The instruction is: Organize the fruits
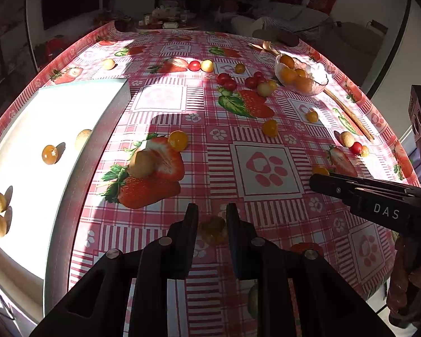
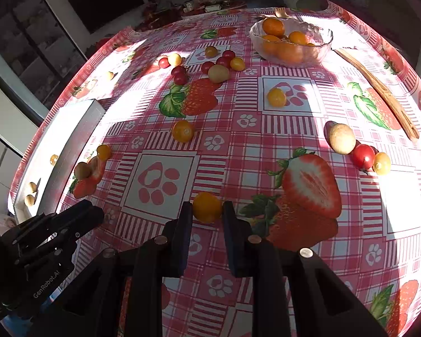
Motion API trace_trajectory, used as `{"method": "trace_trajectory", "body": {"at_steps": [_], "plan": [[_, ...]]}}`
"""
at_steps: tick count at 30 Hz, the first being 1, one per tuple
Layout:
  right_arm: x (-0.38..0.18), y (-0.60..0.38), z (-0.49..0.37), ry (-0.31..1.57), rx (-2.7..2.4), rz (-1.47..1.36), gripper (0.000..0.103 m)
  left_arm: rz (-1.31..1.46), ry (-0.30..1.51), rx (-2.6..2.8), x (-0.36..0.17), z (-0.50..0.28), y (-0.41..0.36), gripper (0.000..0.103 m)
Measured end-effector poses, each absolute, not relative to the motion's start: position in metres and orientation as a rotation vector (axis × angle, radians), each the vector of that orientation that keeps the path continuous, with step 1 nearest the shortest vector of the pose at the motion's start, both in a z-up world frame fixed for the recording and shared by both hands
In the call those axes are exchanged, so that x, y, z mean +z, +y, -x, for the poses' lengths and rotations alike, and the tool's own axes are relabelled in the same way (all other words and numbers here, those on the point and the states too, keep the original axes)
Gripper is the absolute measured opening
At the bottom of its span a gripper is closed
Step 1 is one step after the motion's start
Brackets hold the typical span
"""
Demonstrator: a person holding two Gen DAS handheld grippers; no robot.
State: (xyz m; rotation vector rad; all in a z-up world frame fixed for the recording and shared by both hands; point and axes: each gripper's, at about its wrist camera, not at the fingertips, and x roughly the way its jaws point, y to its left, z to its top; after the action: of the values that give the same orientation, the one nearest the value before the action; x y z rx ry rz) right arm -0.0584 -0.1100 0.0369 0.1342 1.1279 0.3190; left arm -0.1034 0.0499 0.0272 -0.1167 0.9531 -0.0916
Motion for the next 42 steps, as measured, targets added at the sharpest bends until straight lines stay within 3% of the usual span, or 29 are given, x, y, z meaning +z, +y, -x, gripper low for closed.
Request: {"method": "trace_trajectory", "body": {"at_steps": [32, 42], "plan": [[0.092, 0.081, 0.019, 1.088, 0.621, 0.041, 0.024, 0.17, 0.779, 0.227, 0.087, 0.121, 0.236, 0.022], [0.09, 0.11, 0.004, 1.083, 0.668, 0.041, 0.024, 0.205, 0.785, 0.125, 0.078, 0.12, 0.232, 0.022]]}}
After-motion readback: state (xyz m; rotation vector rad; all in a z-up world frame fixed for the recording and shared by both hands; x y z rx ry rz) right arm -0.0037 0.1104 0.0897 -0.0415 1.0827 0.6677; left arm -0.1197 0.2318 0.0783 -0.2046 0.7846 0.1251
